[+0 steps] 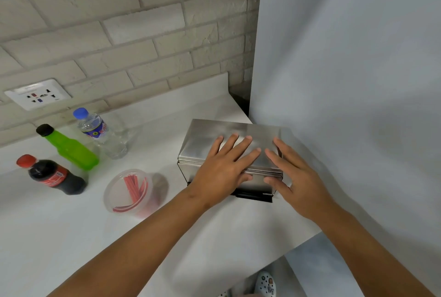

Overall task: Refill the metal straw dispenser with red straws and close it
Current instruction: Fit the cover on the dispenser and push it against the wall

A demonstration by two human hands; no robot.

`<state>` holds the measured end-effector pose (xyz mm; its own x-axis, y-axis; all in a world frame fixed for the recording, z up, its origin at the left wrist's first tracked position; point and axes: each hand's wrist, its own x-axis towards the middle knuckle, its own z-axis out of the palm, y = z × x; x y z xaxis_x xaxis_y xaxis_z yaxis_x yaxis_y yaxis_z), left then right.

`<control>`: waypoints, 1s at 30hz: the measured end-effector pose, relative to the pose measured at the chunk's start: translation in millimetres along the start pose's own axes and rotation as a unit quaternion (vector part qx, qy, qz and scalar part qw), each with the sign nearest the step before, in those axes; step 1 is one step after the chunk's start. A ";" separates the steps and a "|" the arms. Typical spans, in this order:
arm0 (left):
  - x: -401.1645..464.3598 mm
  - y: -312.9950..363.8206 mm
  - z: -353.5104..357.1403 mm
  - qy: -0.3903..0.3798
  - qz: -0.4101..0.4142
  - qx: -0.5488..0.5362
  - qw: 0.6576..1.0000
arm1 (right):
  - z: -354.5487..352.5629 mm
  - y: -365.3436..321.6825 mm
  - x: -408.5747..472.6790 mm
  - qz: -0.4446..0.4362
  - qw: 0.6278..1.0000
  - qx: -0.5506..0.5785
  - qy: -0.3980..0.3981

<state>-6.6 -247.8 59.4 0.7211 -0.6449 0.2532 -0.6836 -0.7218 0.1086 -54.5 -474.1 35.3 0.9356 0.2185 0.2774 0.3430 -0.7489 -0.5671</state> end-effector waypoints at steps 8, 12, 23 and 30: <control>-4.6 1.5 7.9 0.050 0.005 -0.001 0.999 | 12.6 3.6 -4.0 -0.038 0.998 -0.021 0.056; -6.4 1.3 13.4 0.072 0.008 -0.009 0.997 | 17.6 4.3 -6.4 -0.038 0.997 -0.021 0.067; -14.4 -23.4 0.7 0.082 -0.093 -0.112 0.986 | 11.0 -9.9 10.5 -0.003 0.999 -0.043 0.026; -36.5 -75.1 -5.9 0.094 -0.220 -0.150 0.959 | 14.1 -41.4 56.9 0.008 0.980 -0.163 -0.113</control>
<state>17.7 -168.6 47.6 0.9333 -0.2180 0.2855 -0.3403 -0.7910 0.5084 -14.3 -421.8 63.6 0.9478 0.3111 0.0702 0.3180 -0.9055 -0.2808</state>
